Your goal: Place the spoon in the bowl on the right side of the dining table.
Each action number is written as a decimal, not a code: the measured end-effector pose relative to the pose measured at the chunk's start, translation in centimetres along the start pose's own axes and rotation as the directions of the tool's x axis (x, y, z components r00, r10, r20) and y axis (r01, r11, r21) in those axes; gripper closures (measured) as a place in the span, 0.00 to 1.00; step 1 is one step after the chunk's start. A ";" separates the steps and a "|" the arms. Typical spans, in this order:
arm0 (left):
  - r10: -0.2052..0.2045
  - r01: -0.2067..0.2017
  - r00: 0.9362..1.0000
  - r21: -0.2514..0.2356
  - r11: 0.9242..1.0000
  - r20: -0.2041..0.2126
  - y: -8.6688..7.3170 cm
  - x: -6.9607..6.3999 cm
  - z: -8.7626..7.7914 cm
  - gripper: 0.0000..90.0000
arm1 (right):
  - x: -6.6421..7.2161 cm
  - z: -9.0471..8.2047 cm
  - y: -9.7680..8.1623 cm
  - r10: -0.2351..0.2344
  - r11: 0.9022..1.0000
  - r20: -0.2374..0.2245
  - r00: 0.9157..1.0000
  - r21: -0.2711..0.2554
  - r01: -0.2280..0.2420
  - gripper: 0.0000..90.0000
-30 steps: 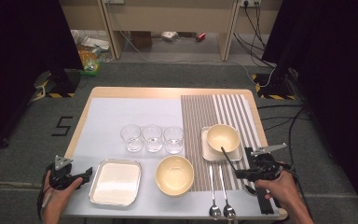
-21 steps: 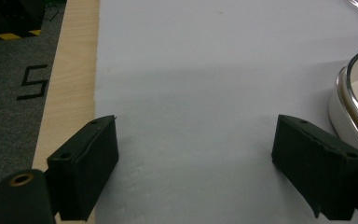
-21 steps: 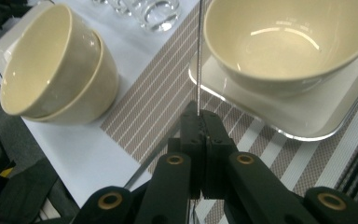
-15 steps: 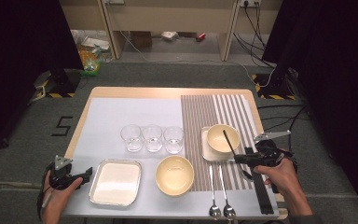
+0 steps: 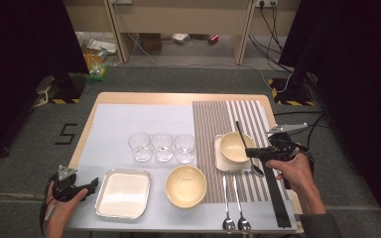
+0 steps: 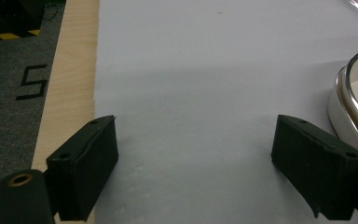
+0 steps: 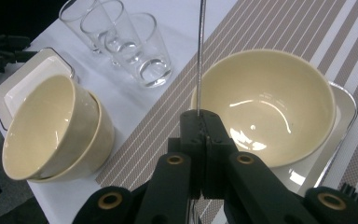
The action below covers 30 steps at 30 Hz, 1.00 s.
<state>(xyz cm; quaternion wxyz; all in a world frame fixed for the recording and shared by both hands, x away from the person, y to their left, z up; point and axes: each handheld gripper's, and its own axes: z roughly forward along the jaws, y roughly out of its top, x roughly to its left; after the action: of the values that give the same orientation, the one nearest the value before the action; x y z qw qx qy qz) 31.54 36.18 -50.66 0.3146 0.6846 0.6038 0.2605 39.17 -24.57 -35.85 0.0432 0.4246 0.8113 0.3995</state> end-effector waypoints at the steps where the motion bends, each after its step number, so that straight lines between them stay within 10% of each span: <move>1: 0.000 0.000 1.000 0.002 1.000 0.001 0.0 0.0 0.0 0.15 | 0.0 0.0 0.3 0.001 1.000 0.001 1.000 0.000 -0.001 1.00; 30: 0.001 -0.002 1.000 0.008 1.000 0.007 0.0 0.1 0.0 0.15 | -2.8 5.1 5.0 0.009 1.000 0.058 0.998 -0.010 -0.009 1.00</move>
<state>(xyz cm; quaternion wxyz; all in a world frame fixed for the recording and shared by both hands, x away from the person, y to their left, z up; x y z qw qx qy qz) 31.53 36.25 -50.60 0.3138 0.6873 0.6032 0.2557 46.33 -21.90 -36.66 0.0670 0.4395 0.8059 0.3910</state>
